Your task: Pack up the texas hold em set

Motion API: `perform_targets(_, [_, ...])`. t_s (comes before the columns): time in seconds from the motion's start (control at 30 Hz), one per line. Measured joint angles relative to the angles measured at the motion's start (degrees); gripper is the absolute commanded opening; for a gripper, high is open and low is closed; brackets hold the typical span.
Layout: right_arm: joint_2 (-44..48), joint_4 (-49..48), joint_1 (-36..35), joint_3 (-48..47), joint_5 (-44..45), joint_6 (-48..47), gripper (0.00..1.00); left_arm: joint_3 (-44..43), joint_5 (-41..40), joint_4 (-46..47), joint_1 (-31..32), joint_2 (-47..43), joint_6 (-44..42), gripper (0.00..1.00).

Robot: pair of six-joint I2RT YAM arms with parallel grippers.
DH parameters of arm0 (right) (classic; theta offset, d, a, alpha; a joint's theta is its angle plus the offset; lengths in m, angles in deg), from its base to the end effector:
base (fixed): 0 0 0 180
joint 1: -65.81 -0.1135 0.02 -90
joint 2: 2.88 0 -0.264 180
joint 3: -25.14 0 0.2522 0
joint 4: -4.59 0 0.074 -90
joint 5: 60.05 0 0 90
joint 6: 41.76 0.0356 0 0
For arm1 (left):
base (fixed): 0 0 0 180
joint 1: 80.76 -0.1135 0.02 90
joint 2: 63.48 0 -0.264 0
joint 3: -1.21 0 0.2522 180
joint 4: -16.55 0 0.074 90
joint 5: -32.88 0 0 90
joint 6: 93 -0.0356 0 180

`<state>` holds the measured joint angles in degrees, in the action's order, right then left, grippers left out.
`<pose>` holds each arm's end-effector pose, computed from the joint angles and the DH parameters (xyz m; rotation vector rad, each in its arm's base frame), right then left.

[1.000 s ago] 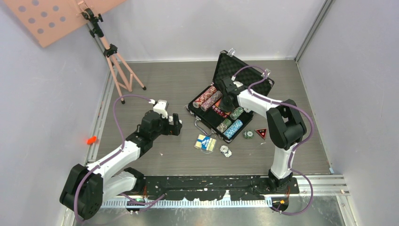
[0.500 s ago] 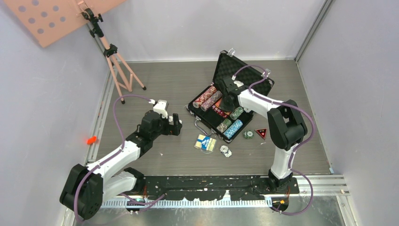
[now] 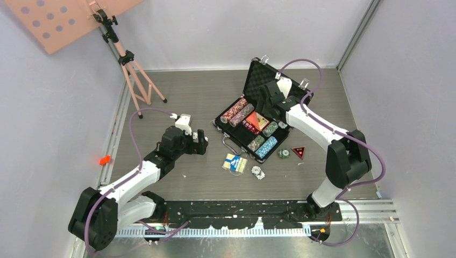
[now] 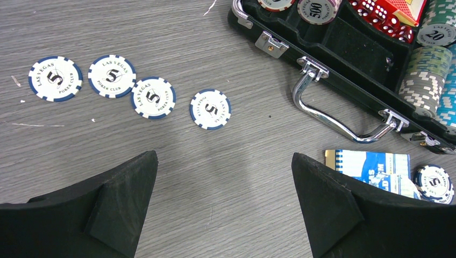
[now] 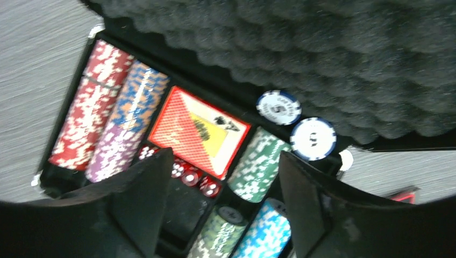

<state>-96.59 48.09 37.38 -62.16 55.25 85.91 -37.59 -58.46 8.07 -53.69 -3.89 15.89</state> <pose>0.3204 0.1561 0.2676 0.3774 2.3040 0.0253 0.1943 -0.0983 0.1981 0.1364 2.1105 -0.4610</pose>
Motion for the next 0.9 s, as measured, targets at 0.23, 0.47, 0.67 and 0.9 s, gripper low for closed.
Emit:
perform_targets(0.23, [-0.96,-0.74,0.00,3.32,10.71,2.49,0.81,0.00,0.09,0.00,0.00,0.00,0.00,1.00])
perform_targets(0.47, [-6.19,-2.10,0.00,4.13,16.74,8.44,0.76,0.00,0.17,0.00,0.00,0.00,0.00,1.00])
perform_targets(0.67, [-9.62,-3.28,0.00,4.13,19.76,12.57,0.75,0.00,0.35,0.00,0.00,0.00,0.00,1.00])
perform_targets(0.9, [-12.83,-4.72,0.00,3.69,22.03,14.10,0.69,0.00,0.37,0.00,0.00,0.00,0.00,1.00])
